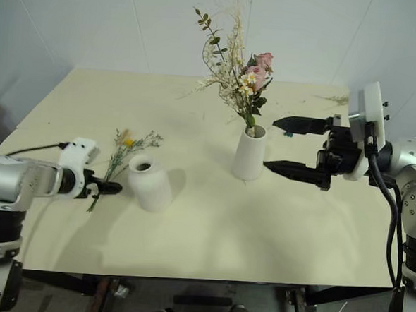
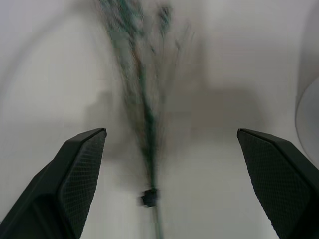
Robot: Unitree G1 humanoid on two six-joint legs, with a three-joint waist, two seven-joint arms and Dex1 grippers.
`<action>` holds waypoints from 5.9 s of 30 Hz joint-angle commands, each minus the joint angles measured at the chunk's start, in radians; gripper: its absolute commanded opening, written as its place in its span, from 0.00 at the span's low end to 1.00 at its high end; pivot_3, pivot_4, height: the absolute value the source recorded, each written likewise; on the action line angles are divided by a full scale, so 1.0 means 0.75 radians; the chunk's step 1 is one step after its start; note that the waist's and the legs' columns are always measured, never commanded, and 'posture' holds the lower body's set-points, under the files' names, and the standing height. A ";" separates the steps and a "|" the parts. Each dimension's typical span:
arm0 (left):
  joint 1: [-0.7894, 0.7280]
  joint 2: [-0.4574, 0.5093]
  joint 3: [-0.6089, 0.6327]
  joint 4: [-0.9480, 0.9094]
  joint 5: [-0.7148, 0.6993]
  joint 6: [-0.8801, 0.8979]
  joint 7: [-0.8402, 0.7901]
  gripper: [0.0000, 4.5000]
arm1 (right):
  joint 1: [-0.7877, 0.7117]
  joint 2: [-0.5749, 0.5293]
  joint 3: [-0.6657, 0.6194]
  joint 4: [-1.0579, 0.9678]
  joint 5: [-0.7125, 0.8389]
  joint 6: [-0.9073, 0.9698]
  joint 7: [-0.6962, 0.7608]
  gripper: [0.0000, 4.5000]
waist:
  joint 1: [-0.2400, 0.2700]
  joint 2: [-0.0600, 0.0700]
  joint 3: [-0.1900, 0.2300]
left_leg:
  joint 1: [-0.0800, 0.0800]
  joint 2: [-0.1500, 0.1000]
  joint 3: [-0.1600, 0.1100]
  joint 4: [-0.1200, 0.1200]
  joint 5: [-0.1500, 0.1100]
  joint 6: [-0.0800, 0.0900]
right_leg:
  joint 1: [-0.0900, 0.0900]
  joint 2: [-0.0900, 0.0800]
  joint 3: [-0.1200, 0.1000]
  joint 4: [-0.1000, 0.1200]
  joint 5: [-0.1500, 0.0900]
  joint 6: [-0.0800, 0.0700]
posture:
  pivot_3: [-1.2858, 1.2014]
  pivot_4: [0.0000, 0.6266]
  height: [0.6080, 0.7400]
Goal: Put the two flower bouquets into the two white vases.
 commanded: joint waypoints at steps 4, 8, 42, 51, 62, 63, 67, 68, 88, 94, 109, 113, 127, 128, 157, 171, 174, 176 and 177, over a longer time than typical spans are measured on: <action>0.005 0.017 0.043 0.091 0.022 -0.056 0.017 1.00 | -0.020 -0.004 -0.033 -0.118 0.106 0.043 -0.011 1.00 | 0.007 0.000 0.000 | 0.001 0.000 0.000 0.000 0.000 0.000 | 0.000 0.000 0.000 0.000 0.000 0.000 | 0.52 0.24 1.00; 0.011 -0.003 0.017 0.129 0.009 -0.083 -0.005 0.86 | 0.010 -0.014 -0.031 -0.131 0.088 0.013 0.011 1.00 | 0.019 -0.001 0.000 | 0.001 0.000 0.000 0.000 0.000 0.000 | 0.001 0.000 0.000 0.000 0.000 0.000 | 0.52 0.24 1.00; -0.080 -0.389 0.546 0.056 -0.734 -1.159 -0.539 0.01 | 0.147 0.079 -0.053 -0.100 -0.002 -0.104 -0.171 1.00 | 0.032 0.000 -0.002 | -0.001 -0.001 0.001 0.003 0.001 -0.001 | 0.002 -0.002 -0.001 -0.005 0.005 0.001 | 0.52 0.24 1.00; -0.036 -0.359 0.459 0.012 -0.839 -1.119 -0.604 0.01 | 0.166 0.122 -0.053 -0.116 -0.007 -0.115 -0.223 1.00 | 0.031 0.000 -0.002 | 0.000 -0.001 0.001 0.005 0.001 -0.001 | 0.003 -0.001 -0.001 -0.004 0.005 0.001 | 0.52 0.24 1.00; 0.104 -0.422 0.329 0.090 -0.653 -1.443 -0.729 0.01 | 0.205 0.115 -0.091 -0.179 0.023 -0.084 -0.314 1.00 | 0.034 0.000 -0.002 | 0.000 -0.001 0.001 0.005 0.001 -0.001 | 0.004 -0.001 0.000 -0.005 0.005 0.001 | 0.52 0.24 1.00; 0.113 -0.426 0.324 0.090 -0.649 -1.456 -0.731 0.01 | 0.207 0.114 -0.096 -0.184 0.028 -0.079 -0.322 1.00 | 0.034 0.000 -0.002 | 0.000 -0.001 0.001 0.005 0.001 -0.001 | 0.004 -0.001 0.000 -0.005 0.005 0.001 | 0.52 0.24 1.00; 0.143 -0.447 0.305 0.115 -0.623 -1.514 -0.743 0.01 | 0.213 0.109 -0.110 -0.195 0.038 -0.065 -0.348 1.00 | 0.032 0.000 -0.002 | 0.000 -0.001 0.001 0.005 0.001 0.000 | 0.003 -0.001 0.000 -0.005 0.005 0.001 | 0.52 0.24 1.00; 0.151 -0.447 0.297 0.122 -0.611 -1.531 -0.750 0.01 | 0.215 0.108 -0.111 -0.197 0.038 -0.063 -0.353 1.00 | 0.032 0.000 -0.002 | 0.000 -0.001 0.001 0.005 0.001 0.000 | 0.003 -0.001 0.000 -0.005 0.005 0.001 | 0.52 0.24 1.00; 0.210 -0.473 0.283 0.193 -0.563 -1.662 -0.750 0.01 | 0.233 0.124 -0.125 -0.211 0.045 -0.052 -0.395 1.00 | 0.034 0.000 -0.002 | 0.000 -0.001 0.001 0.005 0.001 0.000 | 0.004 -0.001 0.000 -0.005 0.005 0.001 | 0.52 0.24 1.00; 0.202 -0.500 0.279 0.254 -0.537 -1.721 -0.755 0.12 | 0.235 0.129 -0.129 -0.215 0.047 -0.055 -0.410 1.00 | 0.032 0.000 -0.002 | 0.000 -0.001 0.001 0.005 0.001 0.000 | 0.004 -0.001 0.000 -0.006 0.005 0.001 | 0.52 0.24 1.00; 0.308 -0.281 0.291 0.106 -0.509 -1.710 -0.846 0.99 | 0.236 0.182 -0.110 -0.196 0.016 -0.103 -0.423 1.00 | 0.032 0.000 -0.002 | 0.000 0.000 0.001 0.003 0.001 0.000 | 0.004 -0.001 -0.001 -0.008 0.005 0.000 | 0.52 0.24 1.00; 0.297 -0.235 0.286 0.132 -0.525 -1.681 -0.865 0.99 | 0.223 0.208 -0.089 -0.174 -0.003 -0.128 -0.417 1.00 | 0.032 0.000 -0.002 | 0.000 0.000 0.001 0.002 0.001 0.000 | 0.004 -0.001 -0.001 -0.009 0.005 0.000 | 0.52 0.24 1.00; -0.134 -0.167 0.092 0.633 -0.493 -1.331 -1.207 0.99 | 0.205 0.200 -0.083 -0.182 -0.005 -0.115 -0.416 1.00 | 0.028 0.000 -0.002 | -0.001 0.000 0.001 0.001 0.000 0.001 | 0.004 -0.001 -0.001 -0.010 0.005 0.001 | 0.52 0.24 1.00; -0.156 -0.162 0.069 0.664 -0.480 -1.312 -1.237 0.99 | 0.208 0.195 -0.087 -0.187 -0.002 -0.112 -0.417 1.00 | 0.026 0.000 -0.002 | -0.001 0.000 0.001 0.000 0.000 0.001 | 0.004 -0.001 -0.001 -0.010 0.005 0.001 | 0.52 0.24 1.00; -0.198 -0.171 0.206 0.475 -0.555 -1.238 -1.368 0.99 | 0.252 0.191 -0.116 -0.216 0.008 -0.098 -0.447 1.00 | 0.030 0.000 -0.002 | -0.002 0.000 0.001 0.000 0.000 0.002 | 0.002 -0.001 -0.001 -0.010 0.005 0.000 | 0.52 0.24 1.00; -0.078 -0.134 0.228 0.398 -0.547 -1.269 -1.308 0.99 | 0.211 0.199 -0.088 -0.166 -0.007 -0.118 -0.418 1.00 | 0.032 0.000 -0.002 | -0.002 0.000 0.001 0.000 0.000 0.001 | 0.002 -0.001 -0.001 -0.010 0.005 0.000 | 0.52 0.24 1.00; -0.069 -0.127 0.239 0.420 -0.546 -1.271 -1.299 0.99 | 0.220 0.199 -0.094 -0.172 -0.008 -0.118 -0.423 1.00 | 0.031 0.000 -0.002 | -0.002 0.000 0.001 0.000 0.000 0.001 | 0.002 -0.001 -0.001 -0.010 0.005 0.000 | 0.52 0.24 1.00; -0.064 -0.124 0.251 0.419 -0.559 -1.263 -1.287 0.99 | 0.226 0.201 -0.095 -0.179 -0.006 -0.117 -0.427 1.00 | 0.028 0.000 -0.002 | -0.001 0.000 0.001 0.000 0.000 0.001 | 0.002 -0.001 -0.001 -0.010 0.005 0.000 | 0.52 0.24 1.00; -0.064 -0.125 0.274 0.425 -0.575 -1.252 -1.263 0.99 | 0.230 0.201 -0.098 -0.183 -0.006 -0.117 -0.431 1.00 | 0.028 0.000 -0.002 | -0.001 0.000 0.001 0.000 0.000 0.001 | 0.002 -0.001 -0.001 -0.010 0.005 0.000 | 0.52 0.24 1.00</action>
